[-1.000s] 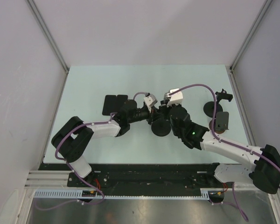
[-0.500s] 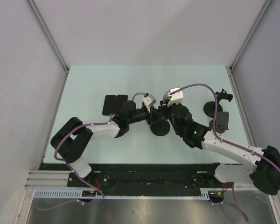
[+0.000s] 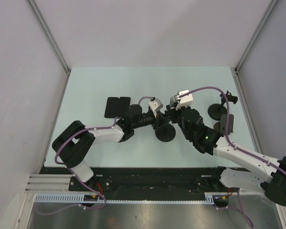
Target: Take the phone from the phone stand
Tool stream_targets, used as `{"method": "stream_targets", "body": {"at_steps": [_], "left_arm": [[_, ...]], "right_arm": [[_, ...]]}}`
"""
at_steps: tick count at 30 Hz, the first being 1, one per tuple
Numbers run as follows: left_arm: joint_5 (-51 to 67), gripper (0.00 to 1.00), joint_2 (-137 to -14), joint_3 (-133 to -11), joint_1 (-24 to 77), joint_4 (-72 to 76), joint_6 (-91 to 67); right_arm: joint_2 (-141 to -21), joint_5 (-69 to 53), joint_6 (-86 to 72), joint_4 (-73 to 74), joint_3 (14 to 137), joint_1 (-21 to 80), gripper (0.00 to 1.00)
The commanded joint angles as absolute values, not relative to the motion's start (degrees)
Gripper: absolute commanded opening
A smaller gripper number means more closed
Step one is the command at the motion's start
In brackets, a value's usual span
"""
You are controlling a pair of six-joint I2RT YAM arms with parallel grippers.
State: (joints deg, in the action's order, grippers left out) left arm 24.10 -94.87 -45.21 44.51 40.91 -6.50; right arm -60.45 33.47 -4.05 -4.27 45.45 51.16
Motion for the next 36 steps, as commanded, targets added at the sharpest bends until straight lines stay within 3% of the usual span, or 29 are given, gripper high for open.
{"method": "stream_targets", "body": {"at_steps": [1, 25, 27, 28, 32, 36], "left_arm": [[12.2, 0.0, -98.2, -43.9, 42.5, 25.1, -7.9], [13.2, 0.01, -98.2, -44.9, 43.1, 23.6, -6.6], [13.9, 0.11, -97.2, -45.3, 43.1, 23.6, -6.4], [14.2, 0.23, -96.8, -45.4, 43.1, 23.6, -6.3], [13.5, 0.48, -93.5, -45.3, 43.1, 23.1, -6.4], [10.3, 0.59, -88.3, -44.5, 43.1, 21.6, -6.2]], "right_arm": [[-55.0, 34.8, -3.7, -9.5, 51.7, 52.4, 0.0], [-49.5, 33.4, -1.5, -5.7, 59.6, 52.7, 0.0], [-49.1, 33.8, -0.7, -5.1, 59.8, 52.7, 0.0], [-48.7, 34.4, -0.4, -4.8, 59.8, 52.7, 0.0], [-48.0, 35.8, -0.1, -4.0, 59.9, 52.7, 0.0], [-47.5, 36.3, 1.2, -3.6, 60.0, 52.8, 0.0]]}}
